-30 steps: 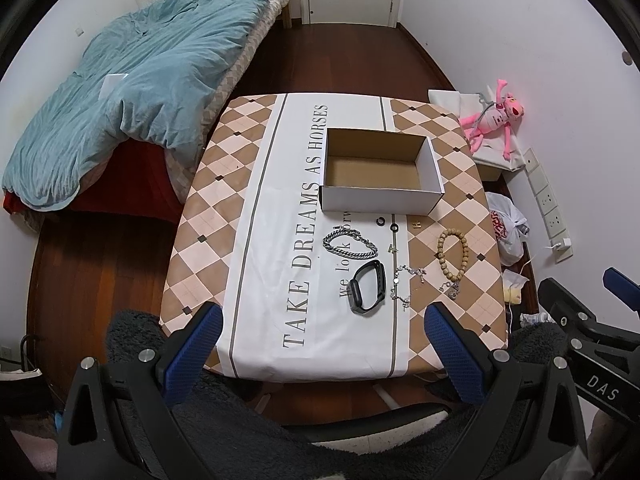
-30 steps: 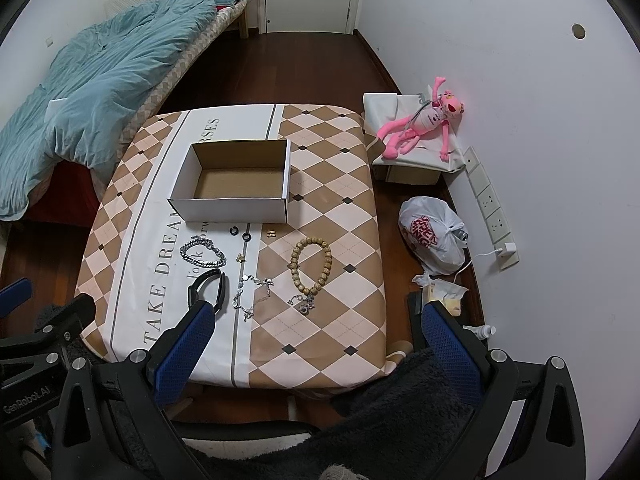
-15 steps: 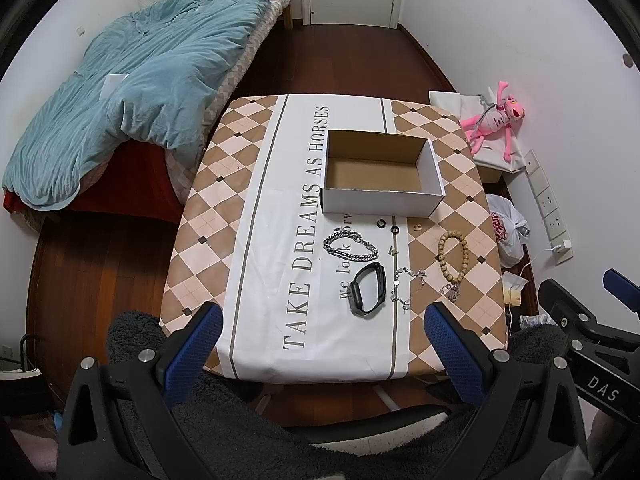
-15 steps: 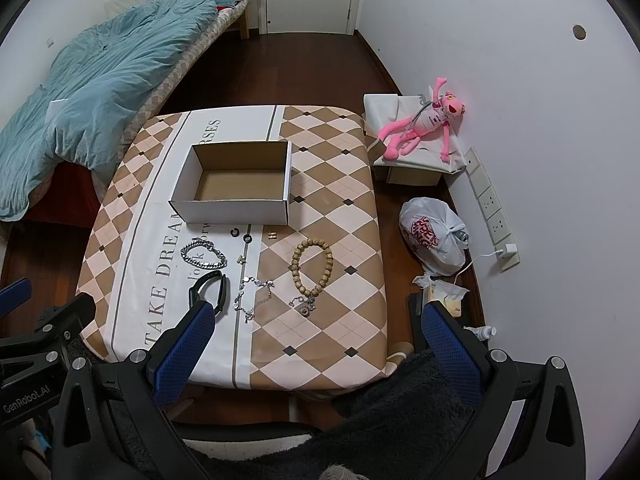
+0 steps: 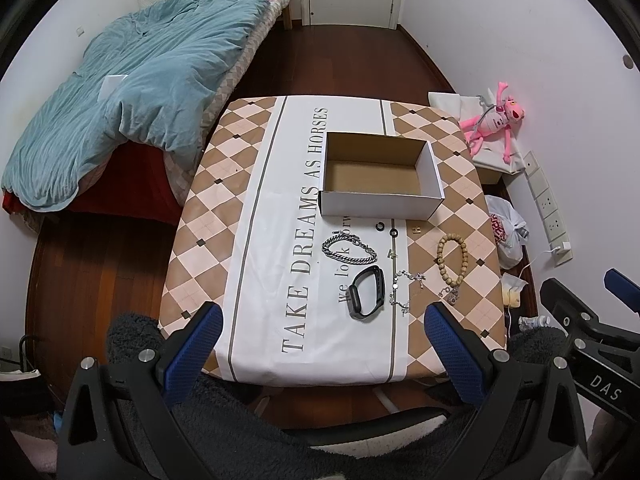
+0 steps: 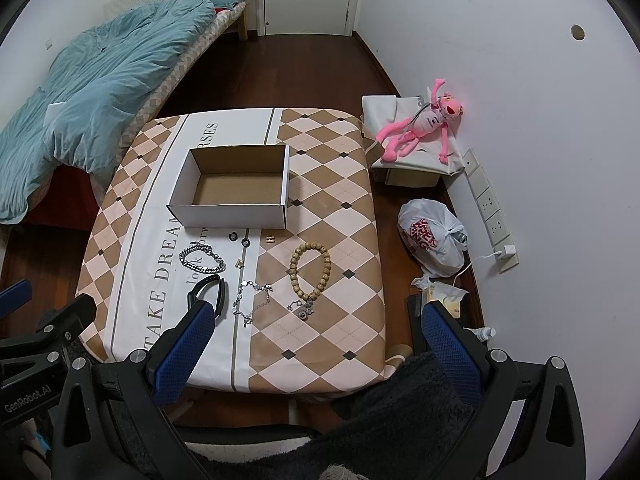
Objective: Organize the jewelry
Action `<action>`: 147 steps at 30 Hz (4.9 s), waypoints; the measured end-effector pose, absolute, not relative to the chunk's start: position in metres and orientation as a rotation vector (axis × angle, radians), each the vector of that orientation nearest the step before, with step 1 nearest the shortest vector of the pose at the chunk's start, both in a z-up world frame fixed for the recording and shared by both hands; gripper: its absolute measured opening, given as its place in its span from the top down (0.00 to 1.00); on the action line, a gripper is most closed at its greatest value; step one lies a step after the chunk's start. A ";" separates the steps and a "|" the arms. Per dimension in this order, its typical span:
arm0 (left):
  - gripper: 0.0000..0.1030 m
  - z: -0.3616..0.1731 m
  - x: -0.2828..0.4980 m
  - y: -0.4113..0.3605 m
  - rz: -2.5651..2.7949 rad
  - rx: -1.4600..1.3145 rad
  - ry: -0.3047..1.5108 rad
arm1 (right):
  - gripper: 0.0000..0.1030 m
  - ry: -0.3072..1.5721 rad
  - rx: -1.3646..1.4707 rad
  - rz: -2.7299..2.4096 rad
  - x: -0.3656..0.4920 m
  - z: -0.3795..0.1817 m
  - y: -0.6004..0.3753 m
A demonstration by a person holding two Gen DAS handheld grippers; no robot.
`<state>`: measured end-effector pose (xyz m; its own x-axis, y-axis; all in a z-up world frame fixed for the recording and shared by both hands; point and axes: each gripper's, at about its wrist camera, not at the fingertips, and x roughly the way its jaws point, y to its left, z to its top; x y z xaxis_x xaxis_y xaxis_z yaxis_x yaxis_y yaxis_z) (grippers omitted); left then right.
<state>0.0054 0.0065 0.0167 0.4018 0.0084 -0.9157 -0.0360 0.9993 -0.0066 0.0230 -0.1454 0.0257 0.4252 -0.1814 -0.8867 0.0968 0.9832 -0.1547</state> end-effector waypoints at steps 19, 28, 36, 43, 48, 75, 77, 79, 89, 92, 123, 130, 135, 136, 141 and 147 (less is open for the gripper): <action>0.00 0.018 0.011 0.002 0.028 -0.035 1.158 | 0.00 1.116 -0.079 -0.176 0.022 0.026 -0.142; 0.00 -0.004 0.030 -0.001 0.049 -0.011 1.151 | 0.00 1.140 -0.047 -0.222 0.052 0.007 -0.161; 0.01 -0.069 0.067 -0.007 0.060 0.065 1.234 | 0.00 1.249 -0.004 -0.285 0.079 -0.066 -0.189; 0.01 -0.113 0.081 -0.011 0.051 0.070 1.314 | 0.02 1.355 0.016 -0.310 0.092 -0.124 -0.204; 0.01 -0.135 0.087 -0.015 0.037 0.066 1.352 | 0.03 1.399 0.030 -0.318 0.099 -0.148 -0.210; 0.90 -0.180 0.092 -0.023 -0.032 -0.010 1.425 | 0.91 1.373 0.119 -0.255 0.123 -0.199 -0.225; 0.90 -0.177 0.094 -0.021 -0.036 -0.014 1.418 | 0.91 1.372 0.156 -0.238 0.121 -0.198 -0.227; 0.90 -0.171 0.093 -0.020 -0.041 -0.015 1.402 | 0.91 1.375 0.208 -0.218 0.117 -0.196 -0.229; 0.90 -0.118 0.088 -0.005 -0.088 -0.059 1.325 | 0.91 1.261 0.309 -0.132 0.097 -0.145 -0.216; 0.90 -0.105 0.091 0.001 -0.098 -0.077 1.295 | 0.91 1.228 0.314 -0.092 0.099 -0.124 -0.208; 0.86 -0.092 0.251 0.014 -0.146 -0.232 1.332 | 0.91 1.205 0.235 0.158 0.278 -0.074 -0.147; 0.13 -0.088 0.267 0.030 -0.100 -0.321 1.320 | 0.79 1.283 0.248 0.156 0.292 -0.090 -0.153; 0.09 -0.082 0.263 0.032 -0.054 -0.260 1.281 | 0.27 1.282 0.181 0.087 0.282 -0.096 -0.157; 0.06 -0.080 0.259 0.031 -0.033 -0.227 1.260 | 0.27 1.281 0.139 0.056 0.278 -0.097 -0.156; 0.04 -0.080 0.242 0.029 0.033 -0.087 1.170 | 0.09 1.295 0.030 -0.042 0.259 -0.114 -0.152; 0.04 -0.094 0.224 0.029 0.087 -0.004 1.149 | 0.07 1.289 -0.009 -0.094 0.244 -0.128 -0.151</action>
